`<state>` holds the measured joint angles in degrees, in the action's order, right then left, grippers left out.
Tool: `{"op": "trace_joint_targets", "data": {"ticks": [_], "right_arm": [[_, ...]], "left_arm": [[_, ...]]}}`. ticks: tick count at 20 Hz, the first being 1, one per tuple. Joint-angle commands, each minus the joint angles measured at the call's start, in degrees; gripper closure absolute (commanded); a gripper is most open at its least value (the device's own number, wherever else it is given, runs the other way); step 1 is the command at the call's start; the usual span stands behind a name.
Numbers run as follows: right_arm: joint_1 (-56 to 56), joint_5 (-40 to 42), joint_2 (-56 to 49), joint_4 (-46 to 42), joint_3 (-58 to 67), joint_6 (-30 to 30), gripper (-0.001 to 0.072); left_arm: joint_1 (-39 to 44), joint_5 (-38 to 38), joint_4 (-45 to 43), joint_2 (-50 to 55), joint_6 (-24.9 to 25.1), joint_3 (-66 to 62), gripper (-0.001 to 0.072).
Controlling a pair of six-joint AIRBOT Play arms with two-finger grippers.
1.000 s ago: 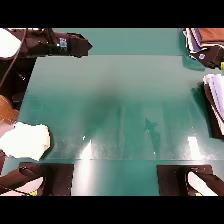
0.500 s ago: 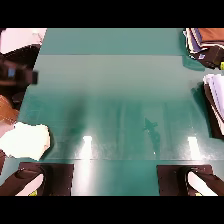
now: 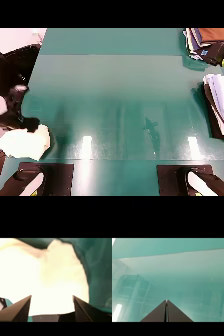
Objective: Fold the shirts.
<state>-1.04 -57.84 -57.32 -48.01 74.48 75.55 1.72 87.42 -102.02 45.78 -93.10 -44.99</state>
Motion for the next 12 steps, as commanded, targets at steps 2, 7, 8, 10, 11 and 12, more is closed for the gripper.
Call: {"op": "trace_joint_targets", "data": {"ticks": [2, 7, 8, 10, 11, 12], "right_arm": [[0.0, 0.92, 0.04, -0.07, 0.07, 0.0, 0.0695], [0.0, 0.94, 0.04, -0.09, 0.07, -0.02, 0.0695], [0.0, 0.92, 0.04, -0.04, 0.07, 0.0, 0.0695], [0.0, 0.94, 0.07, 0.24, 0.09, -0.02, 0.0694], [0.0, 0.94, 0.07, 1.03, 0.13, -0.02, 0.0695], [-0.02, 0.92, 0.07, 2.19, 0.44, 0.0, 0.0695]], "left_arm": [[-0.22, 0.02, -1.07, -0.26, -3.39, 10.78, 0.0102], [-0.22, -0.59, -1.03, -0.28, -5.53, 11.17, 0.068], [-0.22, -0.92, -1.05, -0.28, -5.55, 10.05, 0.068], [-0.22, -1.29, -1.03, -0.39, -5.49, 4.63, 0.0681], [-0.02, -1.31, -1.01, -0.74, -5.49, -0.28, 0.0681], [0.09, -1.25, -0.61, -0.92, -5.46, -6.21, 0.0681]]}}
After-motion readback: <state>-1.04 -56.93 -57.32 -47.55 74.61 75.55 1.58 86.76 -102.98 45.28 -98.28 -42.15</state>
